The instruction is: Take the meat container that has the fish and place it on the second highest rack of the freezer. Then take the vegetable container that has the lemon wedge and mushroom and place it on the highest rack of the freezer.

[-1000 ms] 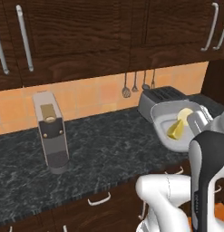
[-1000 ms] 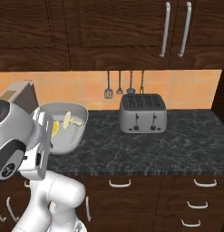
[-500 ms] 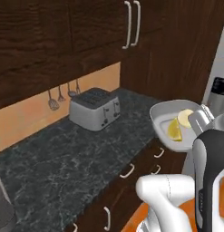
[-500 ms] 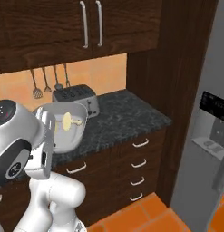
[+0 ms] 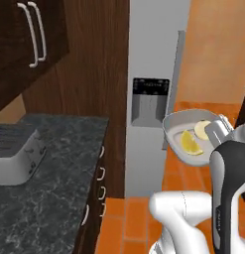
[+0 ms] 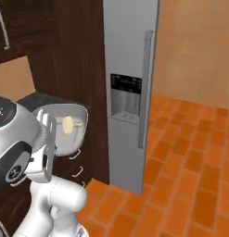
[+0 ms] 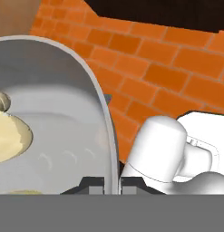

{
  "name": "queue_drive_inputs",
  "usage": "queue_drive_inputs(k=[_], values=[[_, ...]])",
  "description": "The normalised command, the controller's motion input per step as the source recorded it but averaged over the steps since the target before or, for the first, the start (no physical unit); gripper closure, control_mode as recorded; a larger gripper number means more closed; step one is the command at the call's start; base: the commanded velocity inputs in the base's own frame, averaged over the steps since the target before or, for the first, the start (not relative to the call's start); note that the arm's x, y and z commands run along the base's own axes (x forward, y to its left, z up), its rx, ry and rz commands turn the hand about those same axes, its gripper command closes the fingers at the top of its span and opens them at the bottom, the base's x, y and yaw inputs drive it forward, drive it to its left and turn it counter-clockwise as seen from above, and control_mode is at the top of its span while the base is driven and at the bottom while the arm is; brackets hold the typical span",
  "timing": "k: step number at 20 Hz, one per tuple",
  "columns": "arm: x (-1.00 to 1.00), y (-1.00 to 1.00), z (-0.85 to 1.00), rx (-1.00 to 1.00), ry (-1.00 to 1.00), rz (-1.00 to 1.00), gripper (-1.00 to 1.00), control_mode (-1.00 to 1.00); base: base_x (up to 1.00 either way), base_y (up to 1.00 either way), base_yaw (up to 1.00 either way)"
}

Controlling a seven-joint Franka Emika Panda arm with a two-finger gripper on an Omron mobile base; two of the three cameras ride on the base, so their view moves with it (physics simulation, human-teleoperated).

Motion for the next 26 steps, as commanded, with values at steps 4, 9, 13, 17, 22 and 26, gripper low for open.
queue_drive_inputs(k=[4, 9, 13, 17, 22, 26], values=[[0.00, 0.00, 0.00, 0.00, 0.00, 0.00, 1.00, 1.00, 0.11, -0.49, -0.83], [0.00, 0.00, 0.00, 0.00, 0.00, 0.00, 1.00, 1.00, 0.89, -0.16, -0.51], [0.00, 0.00, 0.00, 0.00, 0.00, 0.00, 1.00, 1.00, 1.00, -0.18, -0.23], [0.00, 0.00, 0.00, 0.00, 0.00, 0.00, 1.00, 1.00, 1.00, -0.67, -0.02], [0.00, 0.00, 0.00, 0.00, 0.00, 0.00, 1.00, 1.00, 1.00, -0.62, 0.00], [0.00, 0.00, 0.00, 0.00, 0.00, 0.00, 1.00, 1.00, 0.93, -0.14, 0.00]])
